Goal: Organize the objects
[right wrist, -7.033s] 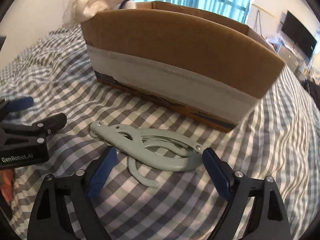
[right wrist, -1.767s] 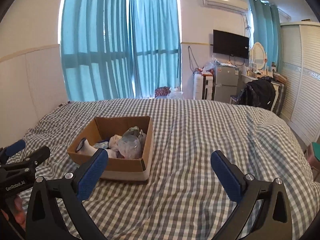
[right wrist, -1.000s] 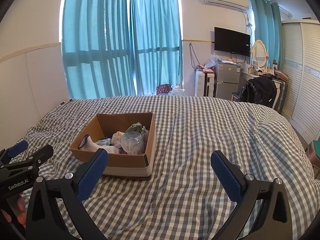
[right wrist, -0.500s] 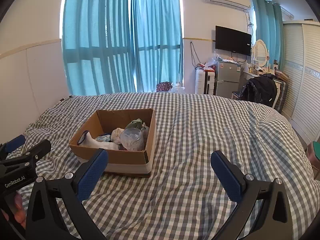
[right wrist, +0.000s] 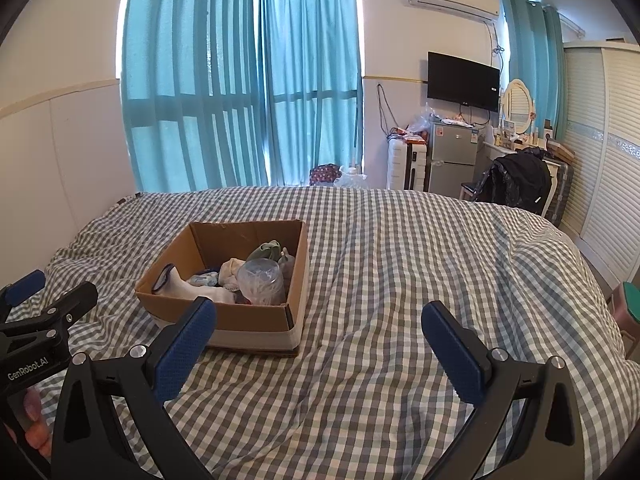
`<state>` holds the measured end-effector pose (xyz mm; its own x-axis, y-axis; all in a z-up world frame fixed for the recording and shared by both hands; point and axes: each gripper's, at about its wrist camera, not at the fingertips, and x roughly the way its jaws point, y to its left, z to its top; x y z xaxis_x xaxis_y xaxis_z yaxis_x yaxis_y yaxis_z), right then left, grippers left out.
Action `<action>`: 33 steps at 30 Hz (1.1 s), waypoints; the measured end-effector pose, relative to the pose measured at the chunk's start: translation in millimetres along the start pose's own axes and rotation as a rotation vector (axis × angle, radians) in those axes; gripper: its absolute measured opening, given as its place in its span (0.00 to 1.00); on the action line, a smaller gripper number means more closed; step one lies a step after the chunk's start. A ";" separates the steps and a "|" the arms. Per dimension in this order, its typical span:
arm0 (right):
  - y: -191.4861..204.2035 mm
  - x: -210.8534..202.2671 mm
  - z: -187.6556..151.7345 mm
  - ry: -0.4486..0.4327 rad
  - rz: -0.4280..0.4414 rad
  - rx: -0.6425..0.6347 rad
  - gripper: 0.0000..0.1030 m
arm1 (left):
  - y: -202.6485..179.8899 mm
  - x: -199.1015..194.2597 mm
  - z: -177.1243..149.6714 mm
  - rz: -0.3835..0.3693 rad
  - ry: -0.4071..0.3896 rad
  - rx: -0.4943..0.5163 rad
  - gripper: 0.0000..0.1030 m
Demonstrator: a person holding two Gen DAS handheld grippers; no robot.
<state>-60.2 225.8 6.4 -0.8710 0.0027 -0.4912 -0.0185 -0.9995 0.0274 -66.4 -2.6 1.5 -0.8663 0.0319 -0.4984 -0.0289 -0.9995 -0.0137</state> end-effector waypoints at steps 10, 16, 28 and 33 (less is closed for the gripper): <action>-1.0 -0.5 -0.5 0.001 -0.002 0.004 1.00 | 1.0 0.1 0.1 0.007 -0.003 0.005 1.00; -1.1 0.4 -1.2 0.006 -0.002 0.005 1.00 | 1.8 -0.5 0.7 0.000 -0.006 0.014 1.00; 0.7 5.9 -5.4 0.027 -0.004 0.000 1.00 | 2.1 1.7 -2.4 0.002 0.002 0.021 1.00; 2.9 7.1 -6.8 0.032 -0.007 -0.001 1.00 | 4.2 2.5 -2.6 0.002 0.002 0.018 1.00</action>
<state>-63.1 222.6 -3.0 -0.8547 0.0089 -0.5190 -0.0244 -0.9994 0.0231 -67.5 -6.7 -2.1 -0.8653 0.0294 -0.5004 -0.0356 -0.9994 0.0029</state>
